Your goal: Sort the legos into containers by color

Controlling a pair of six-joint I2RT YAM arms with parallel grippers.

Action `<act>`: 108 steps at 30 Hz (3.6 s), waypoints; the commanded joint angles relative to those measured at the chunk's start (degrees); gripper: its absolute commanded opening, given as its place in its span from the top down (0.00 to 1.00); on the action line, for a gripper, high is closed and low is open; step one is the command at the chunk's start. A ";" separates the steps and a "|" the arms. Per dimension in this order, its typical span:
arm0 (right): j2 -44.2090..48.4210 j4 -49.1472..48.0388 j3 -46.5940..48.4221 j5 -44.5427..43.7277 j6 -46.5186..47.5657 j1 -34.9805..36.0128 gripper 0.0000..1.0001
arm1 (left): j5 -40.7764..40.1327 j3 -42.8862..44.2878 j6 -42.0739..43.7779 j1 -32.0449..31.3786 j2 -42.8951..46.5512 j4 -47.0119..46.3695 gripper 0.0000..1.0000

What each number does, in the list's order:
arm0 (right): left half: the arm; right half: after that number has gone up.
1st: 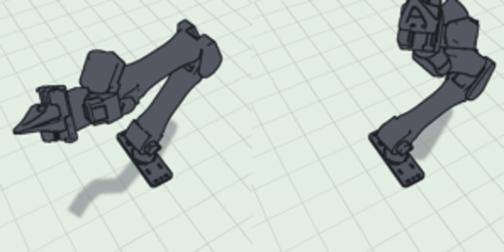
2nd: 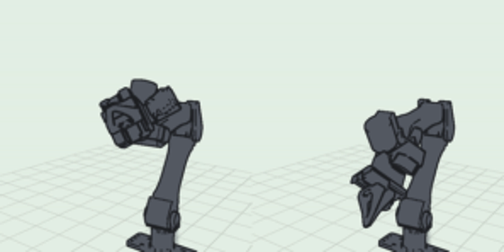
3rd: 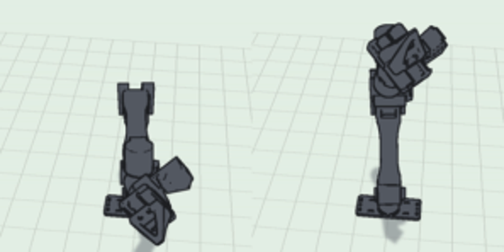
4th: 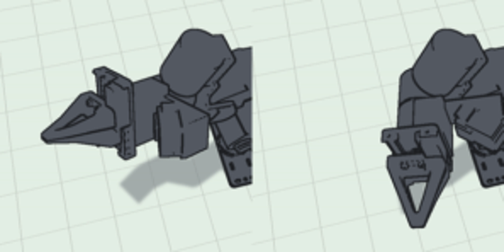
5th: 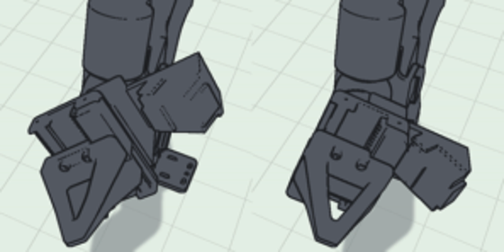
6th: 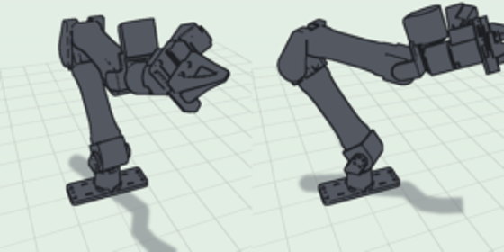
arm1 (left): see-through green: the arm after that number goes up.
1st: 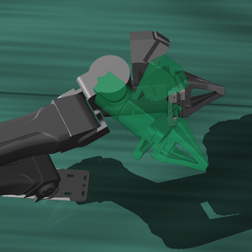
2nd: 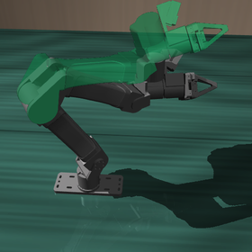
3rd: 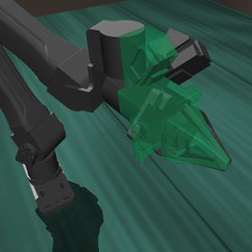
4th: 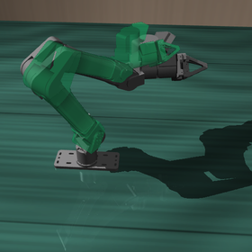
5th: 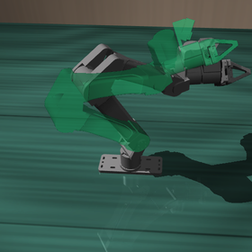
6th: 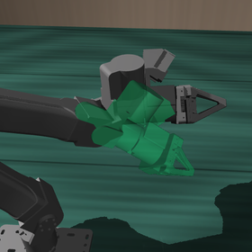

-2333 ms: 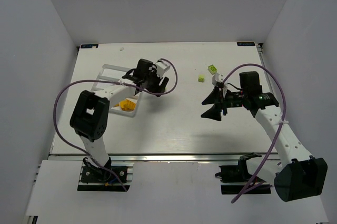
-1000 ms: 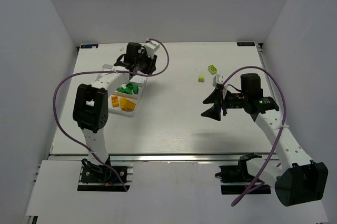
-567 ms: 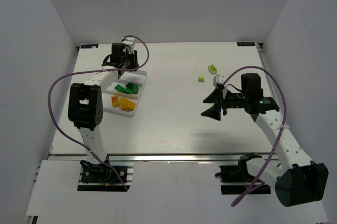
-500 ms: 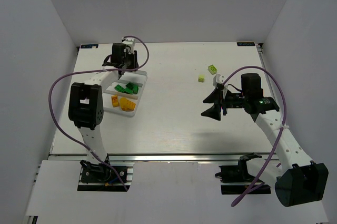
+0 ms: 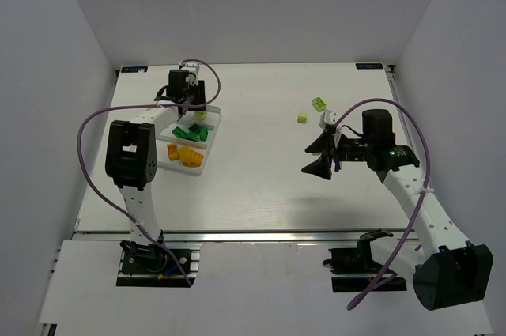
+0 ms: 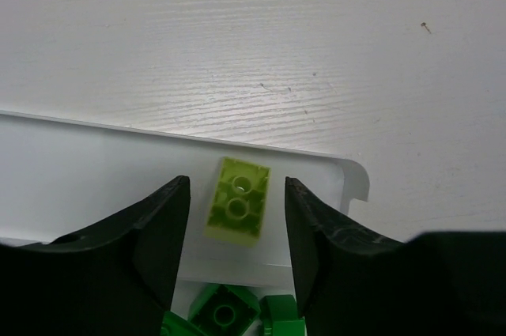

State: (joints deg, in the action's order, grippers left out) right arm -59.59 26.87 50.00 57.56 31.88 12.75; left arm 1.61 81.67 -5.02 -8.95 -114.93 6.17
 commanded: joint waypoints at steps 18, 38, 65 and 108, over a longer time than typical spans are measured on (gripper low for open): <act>1.94 -20.45 -5.70 -42.33 -26.94 -0.80 0.11 | 14.12 -18.64 -12.73 0.86 24.92 -14.08 0.82; -27.92 -13.26 9.06 -52.38 -25.82 -0.10 0.30 | 9.03 -46.95 -10.46 -0.81 75.38 -8.29 0.03; -41.92 -11.14 13.37 -53.78 -23.01 3.59 0.61 | 9.55 -45.72 -9.84 -0.81 78.11 -6.70 0.03; -84.28 -30.91 73.84 -42.09 -5.78 32.07 0.79 | 9.38 -47.57 -5.97 0.25 83.73 -8.81 0.05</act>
State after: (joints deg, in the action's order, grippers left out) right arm -142.15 1.17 121.75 16.38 27.11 44.38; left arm 9.65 34.30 -10.98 -9.10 -31.40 -1.76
